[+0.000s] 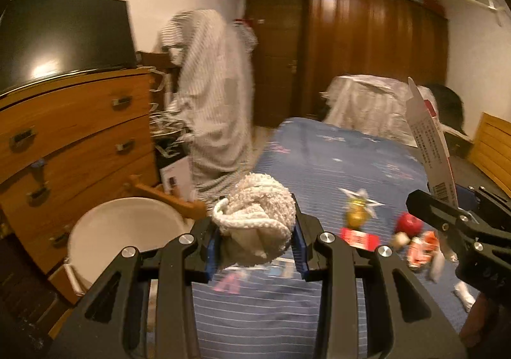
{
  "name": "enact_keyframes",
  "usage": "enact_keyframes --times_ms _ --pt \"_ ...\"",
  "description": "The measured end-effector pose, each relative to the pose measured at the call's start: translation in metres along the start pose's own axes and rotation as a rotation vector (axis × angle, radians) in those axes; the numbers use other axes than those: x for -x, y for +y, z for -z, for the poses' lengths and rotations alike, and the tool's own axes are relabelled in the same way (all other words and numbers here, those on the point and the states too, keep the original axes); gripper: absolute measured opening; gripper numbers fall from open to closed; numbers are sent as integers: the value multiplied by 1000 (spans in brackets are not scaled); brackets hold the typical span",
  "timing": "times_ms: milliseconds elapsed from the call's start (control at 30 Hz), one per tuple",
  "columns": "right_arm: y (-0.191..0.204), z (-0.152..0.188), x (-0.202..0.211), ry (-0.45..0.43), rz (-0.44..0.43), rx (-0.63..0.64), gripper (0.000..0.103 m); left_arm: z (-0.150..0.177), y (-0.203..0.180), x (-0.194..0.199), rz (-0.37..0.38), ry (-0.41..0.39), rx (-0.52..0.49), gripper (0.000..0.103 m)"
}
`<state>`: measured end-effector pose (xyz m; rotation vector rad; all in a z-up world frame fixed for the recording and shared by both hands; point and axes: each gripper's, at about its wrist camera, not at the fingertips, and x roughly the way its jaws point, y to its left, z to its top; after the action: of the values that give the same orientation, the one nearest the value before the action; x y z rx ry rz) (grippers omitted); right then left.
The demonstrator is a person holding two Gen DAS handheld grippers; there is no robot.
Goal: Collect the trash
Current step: 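Carry the cloth and medicine box in both tools over the white bucket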
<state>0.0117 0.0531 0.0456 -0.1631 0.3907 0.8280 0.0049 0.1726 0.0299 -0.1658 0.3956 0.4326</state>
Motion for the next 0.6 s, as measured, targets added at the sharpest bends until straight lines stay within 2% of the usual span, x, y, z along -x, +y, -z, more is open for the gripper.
enact_keyframes --times_ms 267,433,600 --pt "91 -52 -110 140 -210 66 53 -19 101 -18 -146 52 71 35" --pt "136 -74 -197 285 -308 82 53 -22 159 -43 -184 132 125 35" --pt "182 -78 -280 444 -367 111 53 -13 197 -78 -190 241 152 35"
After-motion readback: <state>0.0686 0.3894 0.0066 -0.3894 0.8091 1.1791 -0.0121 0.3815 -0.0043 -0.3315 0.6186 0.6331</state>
